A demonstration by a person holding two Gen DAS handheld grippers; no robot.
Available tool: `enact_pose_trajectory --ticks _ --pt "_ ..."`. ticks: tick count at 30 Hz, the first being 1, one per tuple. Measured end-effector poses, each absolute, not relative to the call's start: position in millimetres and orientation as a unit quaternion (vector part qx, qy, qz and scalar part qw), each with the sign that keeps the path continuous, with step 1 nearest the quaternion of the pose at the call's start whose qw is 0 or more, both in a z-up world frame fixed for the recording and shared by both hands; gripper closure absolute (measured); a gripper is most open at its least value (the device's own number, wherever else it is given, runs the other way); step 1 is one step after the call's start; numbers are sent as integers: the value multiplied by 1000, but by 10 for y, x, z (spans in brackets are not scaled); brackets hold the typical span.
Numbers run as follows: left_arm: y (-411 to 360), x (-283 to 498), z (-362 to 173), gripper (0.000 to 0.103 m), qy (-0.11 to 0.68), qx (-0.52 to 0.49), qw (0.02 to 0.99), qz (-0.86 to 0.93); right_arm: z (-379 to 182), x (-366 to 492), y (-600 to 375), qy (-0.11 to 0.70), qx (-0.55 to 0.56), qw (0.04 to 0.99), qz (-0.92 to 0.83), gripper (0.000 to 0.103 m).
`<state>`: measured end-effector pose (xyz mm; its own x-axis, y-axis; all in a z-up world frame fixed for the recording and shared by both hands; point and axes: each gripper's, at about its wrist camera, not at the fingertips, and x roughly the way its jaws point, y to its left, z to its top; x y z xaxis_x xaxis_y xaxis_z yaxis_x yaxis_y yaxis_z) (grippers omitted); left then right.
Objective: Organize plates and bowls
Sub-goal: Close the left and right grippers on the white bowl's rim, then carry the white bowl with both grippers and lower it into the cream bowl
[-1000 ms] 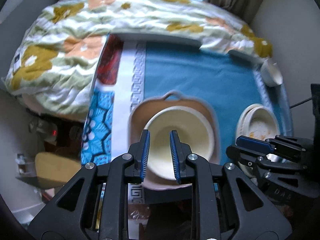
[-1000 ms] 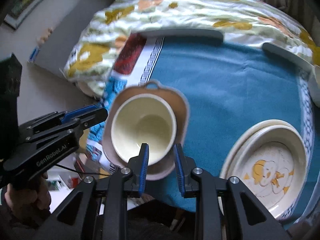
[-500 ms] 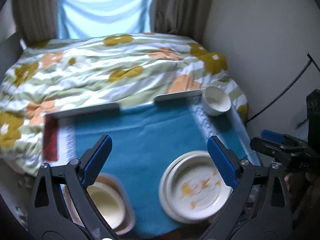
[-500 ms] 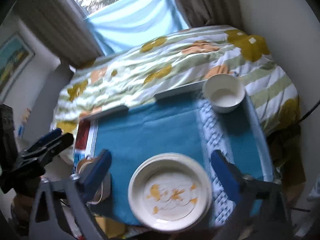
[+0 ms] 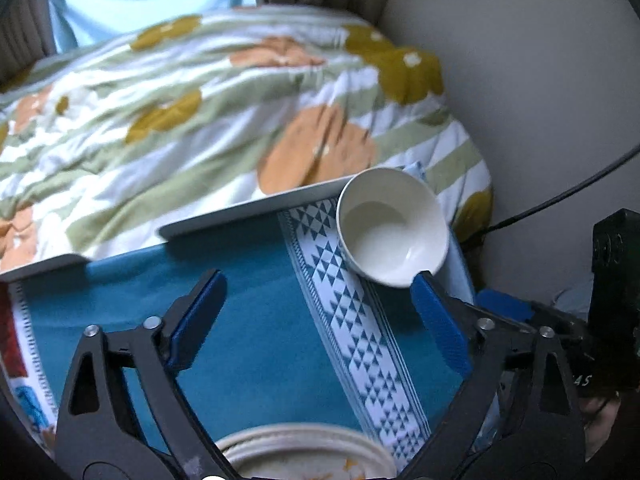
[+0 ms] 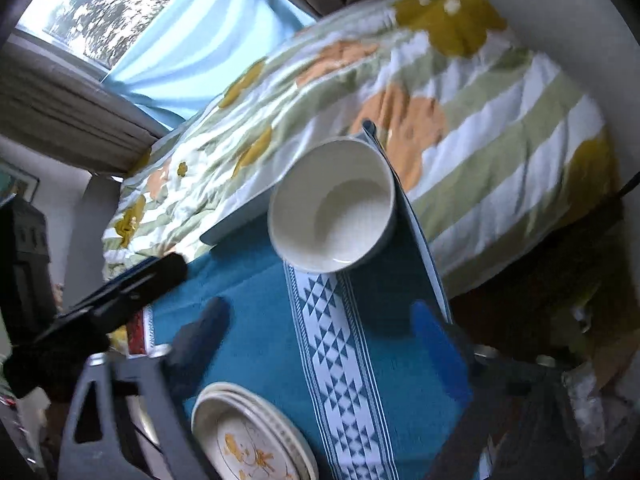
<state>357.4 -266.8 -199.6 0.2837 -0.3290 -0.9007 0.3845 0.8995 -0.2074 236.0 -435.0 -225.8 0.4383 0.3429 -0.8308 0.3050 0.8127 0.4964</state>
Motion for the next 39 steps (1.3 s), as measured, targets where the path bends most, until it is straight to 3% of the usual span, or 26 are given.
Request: enact_pose_trajectory --ticks 2,6,11,19,30,39 --pt "-2811 3704 -2192 30 576 27 787 -220 -2430 2476 -4417 542 314 779 13 36" --pt "-2936 3823 -2449 47 593 34 775 -216 -2591 2595 -4517 544 329 772 7 46" --pt "-3116 4031 -2653 65 603 44 767 -217 -2648 2672 -4508 523 352 776 -3 49" --pt "-3298 4202 -2786 95 606 63 760 -228 -2721 2695 -4598 516 354 779 -36 79" --pt "-3226 4073 -2638 96 592 73 774 -214 -2617 2697 -4570 513 329 792 -26 83" --pt "-2640 3680 -1985 96 544 47 819 -177 -2088 2641 -4022 501 265 823 40 83"
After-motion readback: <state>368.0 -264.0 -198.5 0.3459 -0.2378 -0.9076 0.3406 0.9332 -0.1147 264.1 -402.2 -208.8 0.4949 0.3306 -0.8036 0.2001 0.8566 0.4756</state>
